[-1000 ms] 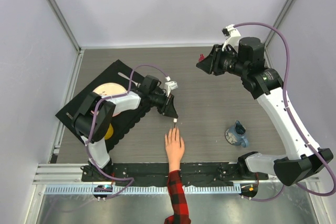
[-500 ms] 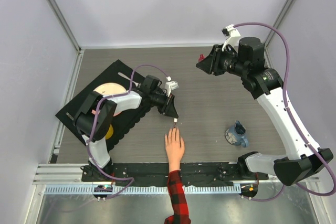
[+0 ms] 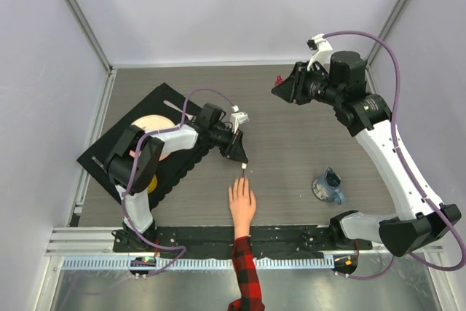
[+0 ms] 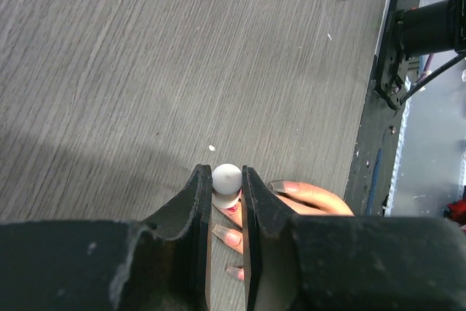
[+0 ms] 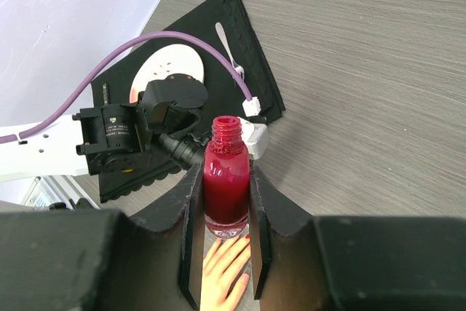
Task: Paint the nails
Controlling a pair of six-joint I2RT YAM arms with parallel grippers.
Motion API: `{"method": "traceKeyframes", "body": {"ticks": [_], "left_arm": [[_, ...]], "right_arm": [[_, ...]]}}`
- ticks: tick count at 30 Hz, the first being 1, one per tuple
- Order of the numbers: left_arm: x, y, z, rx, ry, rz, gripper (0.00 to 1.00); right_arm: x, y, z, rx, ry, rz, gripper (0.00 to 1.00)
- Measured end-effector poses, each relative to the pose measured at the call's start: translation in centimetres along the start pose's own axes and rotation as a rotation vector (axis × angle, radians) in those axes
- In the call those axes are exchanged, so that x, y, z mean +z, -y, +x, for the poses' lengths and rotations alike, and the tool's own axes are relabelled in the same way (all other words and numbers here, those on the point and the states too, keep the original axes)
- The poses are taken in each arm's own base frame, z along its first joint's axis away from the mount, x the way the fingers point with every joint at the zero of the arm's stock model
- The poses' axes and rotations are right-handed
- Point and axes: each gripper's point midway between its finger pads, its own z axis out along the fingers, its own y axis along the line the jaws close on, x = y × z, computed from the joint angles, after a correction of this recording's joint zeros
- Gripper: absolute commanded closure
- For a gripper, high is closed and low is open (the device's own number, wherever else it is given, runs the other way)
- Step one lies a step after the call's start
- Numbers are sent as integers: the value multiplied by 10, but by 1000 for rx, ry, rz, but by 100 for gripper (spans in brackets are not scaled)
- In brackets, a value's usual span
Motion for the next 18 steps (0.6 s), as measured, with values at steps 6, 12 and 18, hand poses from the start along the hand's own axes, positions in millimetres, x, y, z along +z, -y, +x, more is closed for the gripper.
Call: {"method": "traceKeyframes", "body": {"ticks": [6, 12, 18], "left_arm": [[2, -2, 3, -1, -11, 0, 100], [3, -4, 2, -2, -13, 0, 100], [4, -5, 2, -2, -15, 0, 100]], "right_arm": [[3, 1, 2, 4, -10, -1, 99], [4, 2, 2, 12, -11, 0, 99], [3, 2, 2, 13, -11, 0, 99]]}}
